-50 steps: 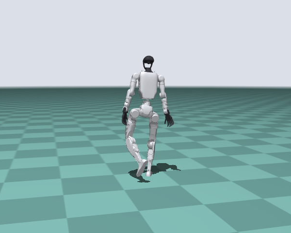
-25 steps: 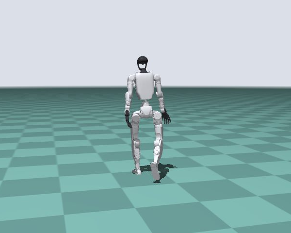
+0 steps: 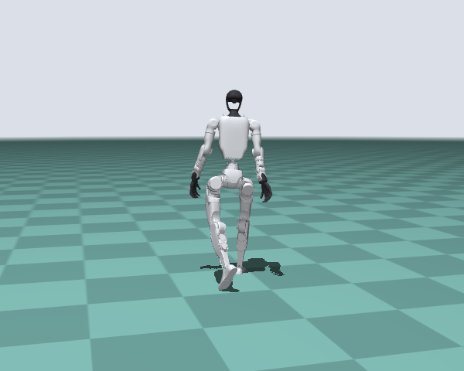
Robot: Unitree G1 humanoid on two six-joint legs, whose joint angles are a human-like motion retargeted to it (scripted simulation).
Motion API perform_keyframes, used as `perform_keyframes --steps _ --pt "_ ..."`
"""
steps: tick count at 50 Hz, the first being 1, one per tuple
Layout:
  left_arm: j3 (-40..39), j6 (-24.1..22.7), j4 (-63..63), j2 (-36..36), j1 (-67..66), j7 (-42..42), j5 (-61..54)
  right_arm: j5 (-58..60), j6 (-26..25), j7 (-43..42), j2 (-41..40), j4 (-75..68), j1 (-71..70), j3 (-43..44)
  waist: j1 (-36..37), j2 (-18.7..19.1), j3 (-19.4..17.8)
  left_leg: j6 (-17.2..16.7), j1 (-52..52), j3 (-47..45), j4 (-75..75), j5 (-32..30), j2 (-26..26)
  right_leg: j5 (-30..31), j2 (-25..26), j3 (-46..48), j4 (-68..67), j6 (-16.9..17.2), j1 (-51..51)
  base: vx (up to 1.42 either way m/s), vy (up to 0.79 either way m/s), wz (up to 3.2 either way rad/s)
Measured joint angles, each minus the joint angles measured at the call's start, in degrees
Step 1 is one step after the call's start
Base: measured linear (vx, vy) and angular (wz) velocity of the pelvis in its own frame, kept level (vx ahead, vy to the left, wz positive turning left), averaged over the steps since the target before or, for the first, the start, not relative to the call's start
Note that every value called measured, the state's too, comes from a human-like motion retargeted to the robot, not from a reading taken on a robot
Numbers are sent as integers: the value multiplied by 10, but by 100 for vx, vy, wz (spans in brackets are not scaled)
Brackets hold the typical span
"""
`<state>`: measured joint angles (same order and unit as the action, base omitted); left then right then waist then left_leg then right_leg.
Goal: Walk run
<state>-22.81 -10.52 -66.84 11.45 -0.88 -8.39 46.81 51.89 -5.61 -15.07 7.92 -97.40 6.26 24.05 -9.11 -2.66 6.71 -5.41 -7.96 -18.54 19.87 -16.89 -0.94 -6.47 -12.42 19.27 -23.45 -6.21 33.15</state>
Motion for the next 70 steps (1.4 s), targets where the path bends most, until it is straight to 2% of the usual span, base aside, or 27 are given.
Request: perform_keyframes --steps 2,5,8,10,15,19,22,25,28,30,33,37,40,45,47,49,51,52,53,54,57,59,60,62,64,67,70 --pt "-36 4 -27 -30 -33 15 18 -18 22 -4 -4 14 -12 -17 17 -34 -2 23 21 -68 115 -53 -2 -25 -10 -26 17 -2 -54 123 -6 -30" --pt "-59 23 -96 -40 -63 9 34 -76 32 -5 -13 55 -31 -46 43 -64 -15 58 100 -98 307 24 41 -51 -28 -16 38 6 -131 105 -7 1" --pt "-85 64 -165 -31 -82 -21 65 -131 37 -62 -16 82 -72 -60 94 -62 -26 20 217 -68 375 77 49 -52 5 -15 95 11 -199 92 1 -54" --pt "-103 99 -206 -20 -95 -36 70 -148 44 -76 -11 101 -103 -79 117 -56 -26 -1 283 -54 351 109 42 -55 31 -16 131 11 -236 90 1 -60" --pt "-137 158 -266 2 -125 -26 40 -95 63 -32 16 166 -172 -102 166 -27 -29 70 391 -108 143 189 81 -80 94 -20 190 29 -329 87 6 -51" --pt "-161 151 -269 -4 -131 -27 21 -69 83 -4 34 217 -205 -111 200 -23 -35 92 450 -42 -65 192 42 -99 108 -42 205 63 -397 105 17 -59" --pt "-165 149 -270 2 -127 -42 21 -71 98 6 34 230 -200 -120 201 -20 -20 106 468 -4 -80 181 31 -89 116 -53 194 103 -432 110 15 -10" --pt "-151 170 -267 13 -107 -45 25 -46 117 40 19 229 -165 -105 206 -17 -8 125 452 -2 -23 140 44 -19 130 -66 157 141 -463 118 10 -6" --pt "-126 167 -244 10 -65 -40 18 0 113 71 -8 198 -129 -89 216 -19 -7 123 430 64 34 197 55 174 108 -21 34 129 -435 117 3 -36" --pt "-95 154 -221 9 -36 -51 3 14 112 67 -9 160 -112 -102 208 -1 -9 129 379 55 28 233 73 257 98 45 -88 108 -401 91 7 -24" --pt "-56 137 -186 11 13 -44 -28 52 90 43 3 113 -101 -125 186 18 -22 110 298 8 -4 256 103 175 67 54 -260 70 -308 102 20 -29" --pt "-26 103 -133 23 81 -20 -36 93 52 -24 -1 67 -78 -116 103 15 -35 94 210 27 -89 248 54 101 62 23 -340 95 -144 86 14 78" --pt "12 71 -82 43 128 -40 -34 71 47 -31 -3 39 -54 -99 58 1 -36 88 162 50 -131 255 15 54 49 24 -255 92 -59 87 6 97" --pt "63 25 8 73 188 -71 -41 48 35 27 -9 0 -15 -60 20 -18 -49 64 67 82 -164 290 -22 -13 36 52 47 32 -4 95 -5 72" --pt "73 3 40 78 196 -68 -50 52 29 47 -10 0 2 -47 15 -21 -47 51 34 90 -169 306 -29 -8 57 33 135 47 16 95 -8 42" --pt "80 -19 60 75 192 -51 -59 53 21 62 -7 0 15 -40 21 -24 -40 33 12 92 -163 311 -35 -10 63 24 148 55 33 113 -7 5" --pt "80 -33 68 61 174 -27 -63 56 8 64 -2 0 20 -31 28 -19 -29 13 -1 93 -147 291 -39 -13 68 18 103 8 39 121 -2 -5" --pt "76 -35 65 53 159 -18 -62 58 3 59 0 0 21 -28 27 -15 -23 1 -7 97 -136 267 -42 -1 66 32 80 -14 35 132 -3 9" --pt "70 -33 58 47 140 -14 -59 61 1 52 2 0 24 -27 19 -13 -18 -12 -16 103 -121 231 -49 33 52 83 73 -19 18 127 -2 27" --pt "60 -29 44 39 119 -13 -46 62 4 46 3 0 24 -28 11 -13 -14 -21 -23 89 -102 176 -50 41 41 69 45 -22 15 123 -2 45" --pt "36 0 -24 2 65 -2 13 50 20 31 5 1 17 -12 -2 -15 -9 -38 -5 2 26 -7 -16 -8 -4 23 -14 -17 -22 130 3 77" --pt "18 29 -95 -9 44 17 45 29 36 27 6 10 7 -25 24 -47 -12 -25 28 -56 153 -55 -22 -33 -19 10 7 -11 -81 93 -4 -27" --pt "15 45 -136 -5 38 24 52 15 44 29 8 16 0 -39 30 -58 -16 -10 52 -69 218 -50 -12 -43 -30 11 13 -3 -107 99 -11 2" --pt "13 83 -194 3 24 20 53 5 43 31 13 22 -33 -55 47 -72 -30 17 118 -87 329 22 34 -54 -28 20 37 4 -155 98 -8 -11" --pt "-18 113 -220 -2 -1 12 66 15 28 20 14 32 -70 -66 78 -71 -39 19 192 -81 373 56 58 -54 -3 17 81 12 -201 99 -2 -66" --pt "-66 117 -238 -13 -46 -8 68 34 20 3 20 61 -121 -90 118 -60 -42 3 289 -59 328 100 57 -53 39 8 142 17 -254 90 3 -84" --pt "-95 107 -267 -12 -83 -18 43 47 37 3 29 120 -155 -112 151 -47 -43 49 358 -96 221 150 89 -67 73 -2 179 26 -304 99 8 -69"
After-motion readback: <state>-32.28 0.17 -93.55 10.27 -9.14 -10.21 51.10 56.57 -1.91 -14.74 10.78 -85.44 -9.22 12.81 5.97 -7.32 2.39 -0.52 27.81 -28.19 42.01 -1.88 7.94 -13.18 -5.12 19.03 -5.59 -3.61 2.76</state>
